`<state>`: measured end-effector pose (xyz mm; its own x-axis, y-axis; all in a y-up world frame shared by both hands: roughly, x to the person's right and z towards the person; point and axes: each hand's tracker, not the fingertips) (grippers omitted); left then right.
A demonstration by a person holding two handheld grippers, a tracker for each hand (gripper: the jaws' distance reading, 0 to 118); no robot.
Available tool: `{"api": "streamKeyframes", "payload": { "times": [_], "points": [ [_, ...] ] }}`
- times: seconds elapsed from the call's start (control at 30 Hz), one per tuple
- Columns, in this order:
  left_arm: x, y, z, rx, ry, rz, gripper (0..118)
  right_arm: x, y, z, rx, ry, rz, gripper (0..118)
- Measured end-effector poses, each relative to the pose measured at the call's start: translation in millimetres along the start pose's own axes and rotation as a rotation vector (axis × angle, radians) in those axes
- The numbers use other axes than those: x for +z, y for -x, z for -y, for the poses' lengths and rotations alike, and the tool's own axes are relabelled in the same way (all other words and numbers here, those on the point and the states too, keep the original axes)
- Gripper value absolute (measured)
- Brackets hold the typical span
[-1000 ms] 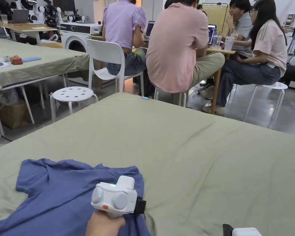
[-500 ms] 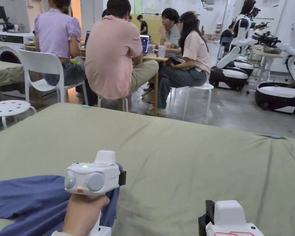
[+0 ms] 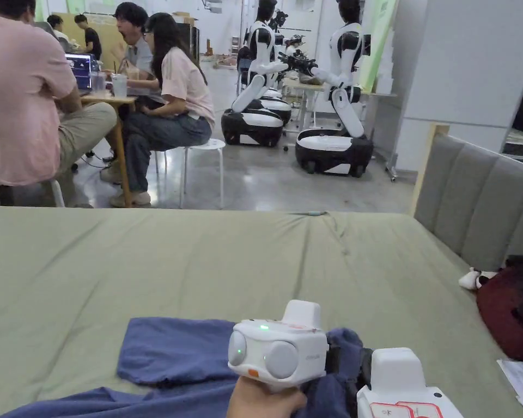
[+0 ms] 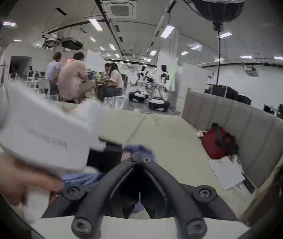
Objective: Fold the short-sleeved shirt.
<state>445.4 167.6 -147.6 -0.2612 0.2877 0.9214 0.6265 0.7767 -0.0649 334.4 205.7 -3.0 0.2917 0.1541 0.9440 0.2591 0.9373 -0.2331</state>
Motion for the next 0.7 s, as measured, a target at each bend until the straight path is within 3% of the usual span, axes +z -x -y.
{"api": "streamKeyframes", "payload": {
  "times": [0.1, 0.13, 0.17, 0.2, 0.23, 0.27, 0.3, 0.4, 0.57, 0.67, 0.7],
  "points": [
    [-30.6, 11.0, 29.7, 0.074, 0.085, 0.001, 8, -2.7, -14.3, 9.9, -0.008, 0.022, 0.024, 0],
    [-34.1, 12.3, 36.7, 0.056, 0.1, -0.016, 20, -3.0, -16.1, 11.2, -0.011, 0.027, 0.025, 0],
    [-34.8, 13.7, 42.1, 0.026, 0.112, -0.044, 46, -3.1, -16.6, 11.6, -0.014, 0.031, 0.028, 0],
    [-30.6, 15.2, 44.4, -0.002, 0.115, -0.062, 85, -2.3, -16.6, 12.4, -0.015, 0.033, 0.028, 0],
    [-24.2, 21.9, 45.8, -0.019, 0.103, -0.07, 101, -1.1, -15.1, 12.1, -0.014, 0.033, 0.024, 0],
    [-9.8, 25.8, 46.5, -0.031, 0.072, -0.066, 103, -0.6, -12.8, 11.9, -0.014, 0.032, 0.017, 0],
    [10.9, 30.7, 46.1, -0.027, 0.016, -0.061, 97, -0.4, -9.7, 11.2, -0.013, 0.028, 0.01, 0],
    [89.2, 48.9, 52.5, 0.007, -0.133, -0.135, 97, 0.5, 7.4, 7.8, -0.023, 0.012, -0.032, 0],
    [224.6, 85.9, 94.0, 0.102, -0.352, -0.471, 94, -5.5, 55.8, 2.0, -0.038, 0.002, -0.123, 0],
    [277.4, 100.0, 118.7, 0.067, -0.384, -0.635, 51, -4.6, 85.0, -0.9, -0.032, 0.002, -0.162, 0],
    [289.2, 104.2, 123.6, 0.043, -0.362, -0.661, 43, -4.2, 92.9, -1.6, -0.031, -0.004, -0.176, 0]
  ]
}}
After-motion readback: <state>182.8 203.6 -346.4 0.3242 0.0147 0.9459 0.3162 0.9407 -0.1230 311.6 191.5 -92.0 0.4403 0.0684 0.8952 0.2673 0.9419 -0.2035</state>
